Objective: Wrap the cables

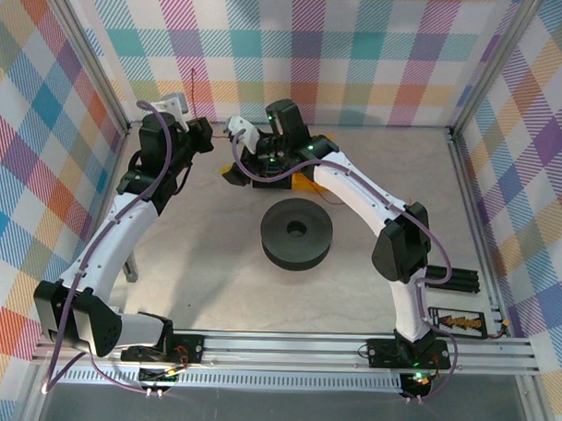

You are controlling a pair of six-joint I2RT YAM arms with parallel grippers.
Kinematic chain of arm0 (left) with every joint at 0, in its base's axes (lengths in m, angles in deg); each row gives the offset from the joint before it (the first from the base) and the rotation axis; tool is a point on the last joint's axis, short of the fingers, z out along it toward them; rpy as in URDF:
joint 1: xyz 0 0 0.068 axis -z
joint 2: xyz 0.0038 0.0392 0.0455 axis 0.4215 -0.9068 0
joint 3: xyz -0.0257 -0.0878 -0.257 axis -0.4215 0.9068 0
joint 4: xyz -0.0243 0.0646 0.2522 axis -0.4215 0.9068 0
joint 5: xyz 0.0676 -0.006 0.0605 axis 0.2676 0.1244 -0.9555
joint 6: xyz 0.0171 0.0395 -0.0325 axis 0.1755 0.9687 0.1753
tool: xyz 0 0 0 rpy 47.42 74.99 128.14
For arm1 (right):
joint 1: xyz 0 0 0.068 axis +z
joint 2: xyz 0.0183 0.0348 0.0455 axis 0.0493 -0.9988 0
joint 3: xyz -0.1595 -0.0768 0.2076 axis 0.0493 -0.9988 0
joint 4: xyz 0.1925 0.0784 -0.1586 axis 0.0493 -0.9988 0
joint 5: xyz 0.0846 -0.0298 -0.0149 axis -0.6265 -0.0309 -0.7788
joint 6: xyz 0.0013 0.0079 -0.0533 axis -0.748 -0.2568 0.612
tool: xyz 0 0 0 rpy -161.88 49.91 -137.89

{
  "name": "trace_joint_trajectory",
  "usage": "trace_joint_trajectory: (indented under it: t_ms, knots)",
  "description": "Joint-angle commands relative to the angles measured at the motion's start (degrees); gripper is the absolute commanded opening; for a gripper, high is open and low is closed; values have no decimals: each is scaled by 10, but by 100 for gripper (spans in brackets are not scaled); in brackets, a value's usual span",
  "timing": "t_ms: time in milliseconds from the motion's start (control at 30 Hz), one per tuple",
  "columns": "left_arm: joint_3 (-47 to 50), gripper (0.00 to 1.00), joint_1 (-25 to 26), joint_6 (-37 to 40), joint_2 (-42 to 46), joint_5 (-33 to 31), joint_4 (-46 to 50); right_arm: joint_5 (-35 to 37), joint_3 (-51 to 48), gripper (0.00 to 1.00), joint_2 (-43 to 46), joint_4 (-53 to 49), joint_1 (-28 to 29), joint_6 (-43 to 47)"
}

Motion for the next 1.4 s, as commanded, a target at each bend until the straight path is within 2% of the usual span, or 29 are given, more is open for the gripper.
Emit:
trace_joint_trajectory:
  t_ms: [0,133,367,533,700,800,967,1133,1167,1233,1267,1333,1367]
  knots:
    - [5,0,3,4,-1,-9,8,-35,27,93,47,-92,5,37]
    - [13,0,3,-6,-4,-19,-5,-25,-8,93,81,-103,6,48]
    - [17,0,3,-11,-9,-20,-14,-10,-38,93,112,-55,5,60]
    - [31,0,3,-20,-2,14,-40,13,-7,88,54,15,6,52]
    - [34,0,3,-21,4,55,-57,23,135,77,-50,-41,5,33]
    - [41,0,3,-24,7,80,-73,20,178,69,-83,-48,5,21]
    - [50,0,3,-23,13,92,-88,37,180,54,-95,-43,5,18]
    - [63,0,3,-29,21,79,-102,67,178,46,-97,-44,4,29]
    - [65,0,3,-30,22,74,-103,72,178,41,-97,-44,3,31]
    - [68,0,3,-33,24,67,-101,75,178,14,-97,-42,1,30]
    - [69,0,3,-34,24,66,-100,76,178,7,-98,-41,1,29]
    - [71,0,3,-34,24,62,-97,77,178,0,-98,-40,0,29]
    - [71,0,3,-34,25,58,-94,76,178,0,-100,-40,0,31]
